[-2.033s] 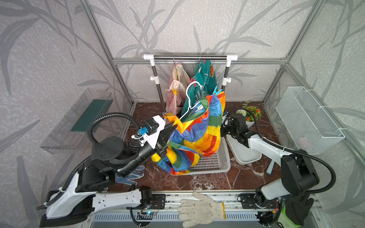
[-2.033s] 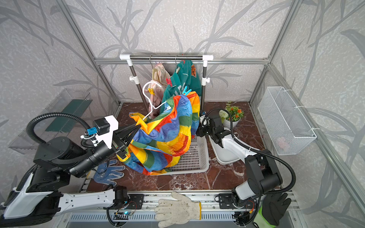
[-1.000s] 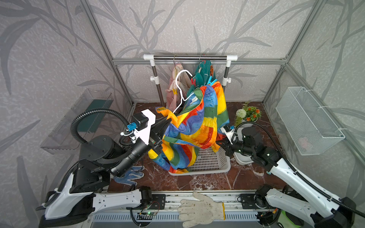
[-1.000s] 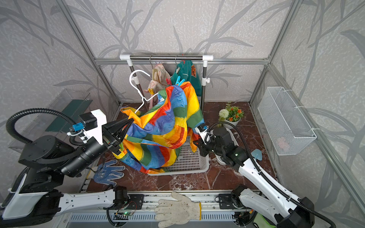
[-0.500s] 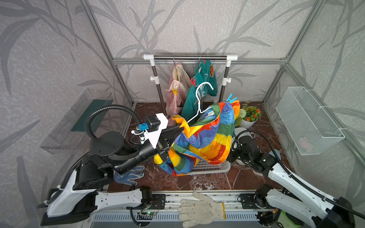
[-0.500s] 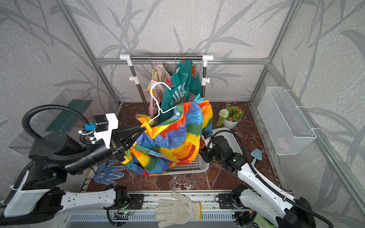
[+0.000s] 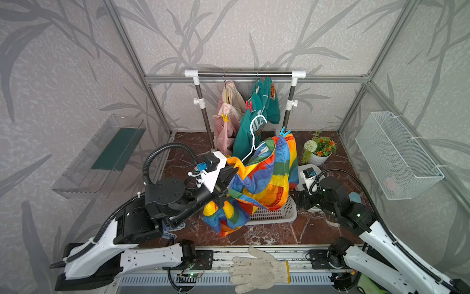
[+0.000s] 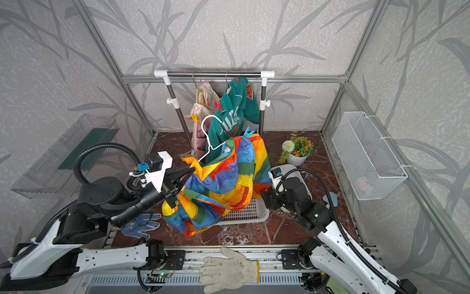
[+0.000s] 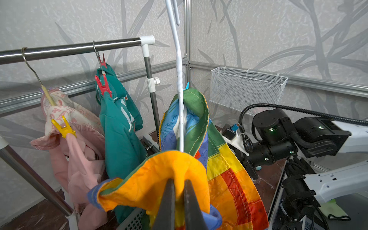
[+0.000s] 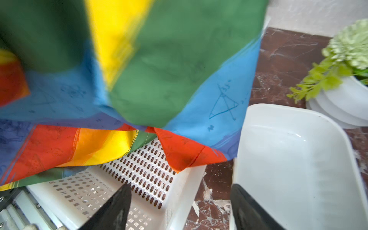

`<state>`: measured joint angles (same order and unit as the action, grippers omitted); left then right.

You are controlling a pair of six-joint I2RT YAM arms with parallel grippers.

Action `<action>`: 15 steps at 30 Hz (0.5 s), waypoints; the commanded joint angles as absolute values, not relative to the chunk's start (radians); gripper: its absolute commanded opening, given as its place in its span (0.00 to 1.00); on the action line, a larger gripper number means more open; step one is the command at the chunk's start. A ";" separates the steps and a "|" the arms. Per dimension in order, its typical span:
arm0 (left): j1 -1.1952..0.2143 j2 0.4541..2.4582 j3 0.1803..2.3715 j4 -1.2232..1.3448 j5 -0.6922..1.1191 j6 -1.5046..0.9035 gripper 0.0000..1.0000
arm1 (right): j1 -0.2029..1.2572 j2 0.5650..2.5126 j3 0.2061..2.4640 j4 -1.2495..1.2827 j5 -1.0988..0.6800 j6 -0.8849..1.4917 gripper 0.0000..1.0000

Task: Remove the clothespins securing jackets to the hanger
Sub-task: Adjust the jacket in the basket.

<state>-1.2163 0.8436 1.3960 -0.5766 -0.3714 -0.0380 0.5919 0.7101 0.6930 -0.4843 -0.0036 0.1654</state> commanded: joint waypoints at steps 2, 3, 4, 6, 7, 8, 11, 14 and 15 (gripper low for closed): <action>-1.187 0.845 1.384 -0.535 -0.424 -0.067 0.00 | 0.583 0.664 0.743 -0.541 0.089 0.191 0.84; -1.172 0.851 1.375 -0.534 -0.413 -0.070 0.00 | 0.577 0.667 0.761 -0.559 0.090 0.204 0.85; -1.155 0.858 1.366 -0.534 -0.392 -0.078 0.00 | 0.569 0.676 0.779 -0.574 0.094 0.216 0.86; -1.117 0.878 1.355 -0.545 -0.342 -0.091 0.00 | 0.543 0.709 0.835 -0.625 0.090 0.245 0.87; -1.105 0.887 1.350 -0.550 -0.334 -0.092 0.00 | 0.522 0.725 0.862 -0.646 0.070 0.254 0.87; -1.101 0.895 1.340 -0.551 -0.333 -0.083 0.00 | 0.495 0.743 0.893 -0.670 0.042 0.271 0.87; -1.100 0.911 1.307 -0.548 -0.319 -0.048 0.00 | 0.375 0.799 0.971 -0.710 -0.113 0.322 0.86; -1.100 0.924 1.281 -0.541 -0.268 0.001 0.00 | 0.243 0.863 1.044 -0.732 -0.289 0.388 0.84; -1.101 0.930 1.278 -0.544 -0.248 0.018 0.00 | 0.213 0.884 1.070 -0.743 -0.323 0.410 0.83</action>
<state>-1.1038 0.9318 1.2816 -0.5758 -0.3035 -0.0341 0.2783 0.8455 1.0130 -0.6765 -0.1448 0.3241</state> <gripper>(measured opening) 0.056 0.833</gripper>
